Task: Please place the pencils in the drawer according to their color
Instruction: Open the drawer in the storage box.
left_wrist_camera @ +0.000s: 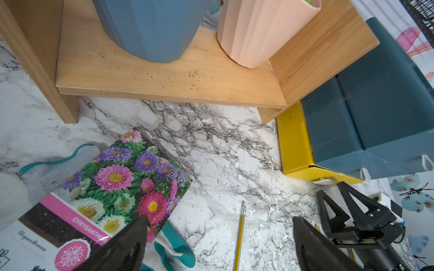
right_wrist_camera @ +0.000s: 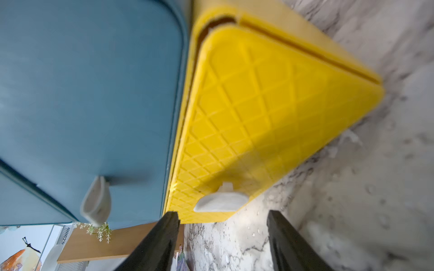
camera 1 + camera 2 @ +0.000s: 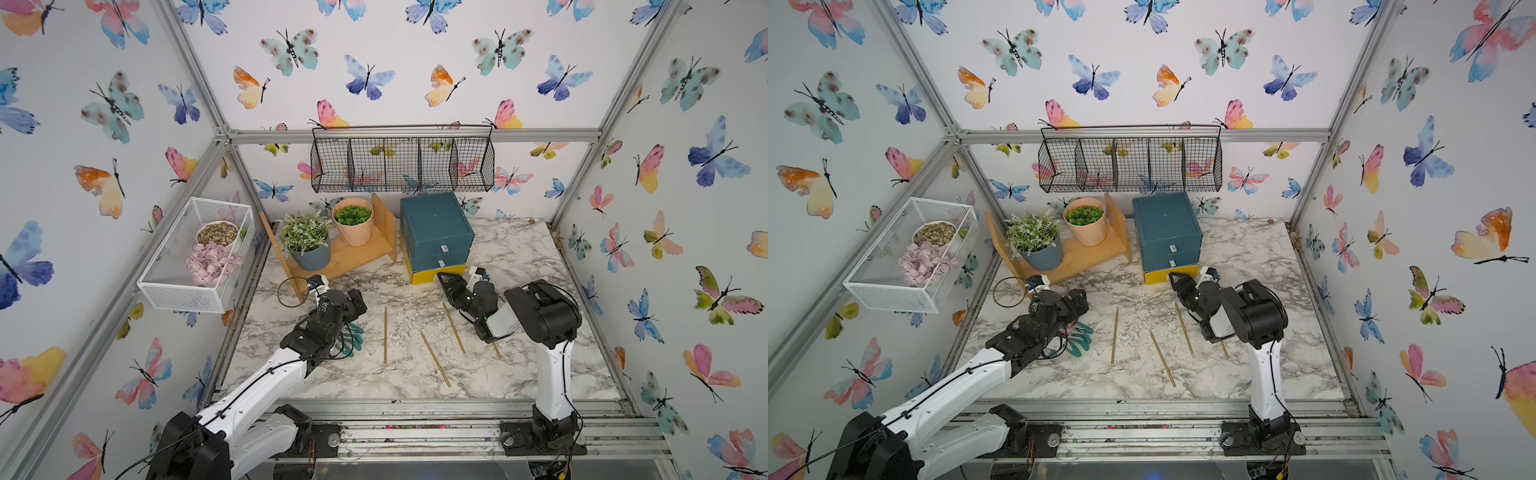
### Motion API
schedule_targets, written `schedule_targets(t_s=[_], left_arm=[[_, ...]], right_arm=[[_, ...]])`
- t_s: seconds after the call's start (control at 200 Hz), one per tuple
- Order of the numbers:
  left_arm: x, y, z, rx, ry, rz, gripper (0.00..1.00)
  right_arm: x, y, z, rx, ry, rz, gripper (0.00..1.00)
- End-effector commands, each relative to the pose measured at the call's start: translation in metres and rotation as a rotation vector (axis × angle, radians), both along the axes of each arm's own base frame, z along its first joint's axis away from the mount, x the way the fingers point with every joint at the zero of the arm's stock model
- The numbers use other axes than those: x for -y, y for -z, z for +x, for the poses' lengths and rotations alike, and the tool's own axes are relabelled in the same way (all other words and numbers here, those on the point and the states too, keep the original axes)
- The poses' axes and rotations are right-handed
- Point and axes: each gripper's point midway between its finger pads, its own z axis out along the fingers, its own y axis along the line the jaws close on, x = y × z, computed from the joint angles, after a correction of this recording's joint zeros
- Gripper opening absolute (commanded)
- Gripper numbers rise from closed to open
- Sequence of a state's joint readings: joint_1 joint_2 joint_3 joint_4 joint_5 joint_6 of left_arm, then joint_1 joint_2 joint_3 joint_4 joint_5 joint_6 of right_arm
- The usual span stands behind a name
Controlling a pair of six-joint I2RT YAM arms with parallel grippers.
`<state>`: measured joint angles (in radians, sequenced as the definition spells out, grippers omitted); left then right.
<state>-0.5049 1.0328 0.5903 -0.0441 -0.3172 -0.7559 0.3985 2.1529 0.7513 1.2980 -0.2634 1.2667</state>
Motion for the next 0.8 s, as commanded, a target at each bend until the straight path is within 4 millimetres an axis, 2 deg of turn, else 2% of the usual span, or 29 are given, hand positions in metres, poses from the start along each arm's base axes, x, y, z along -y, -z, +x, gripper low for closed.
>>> schedule_targets(t_s=[0.0,0.556,0.796], left_arm=[[-0.001,0.005,-0.002,-0.016,0.007,0.002,0.98],[0.0,0.006,-0.001,-0.023,0.009,0.002,0.98],[0.001,0.007,-0.001,-0.024,0.008,0.003,0.98]], right_arm=[[-0.005,-0.007,0.004,0.048,-0.033,0.024,0.63],[-0.006,0.002,0.006,0.062,-0.047,0.048,0.57],[-0.007,0.002,0.006,0.077,-0.057,0.062,0.51]])
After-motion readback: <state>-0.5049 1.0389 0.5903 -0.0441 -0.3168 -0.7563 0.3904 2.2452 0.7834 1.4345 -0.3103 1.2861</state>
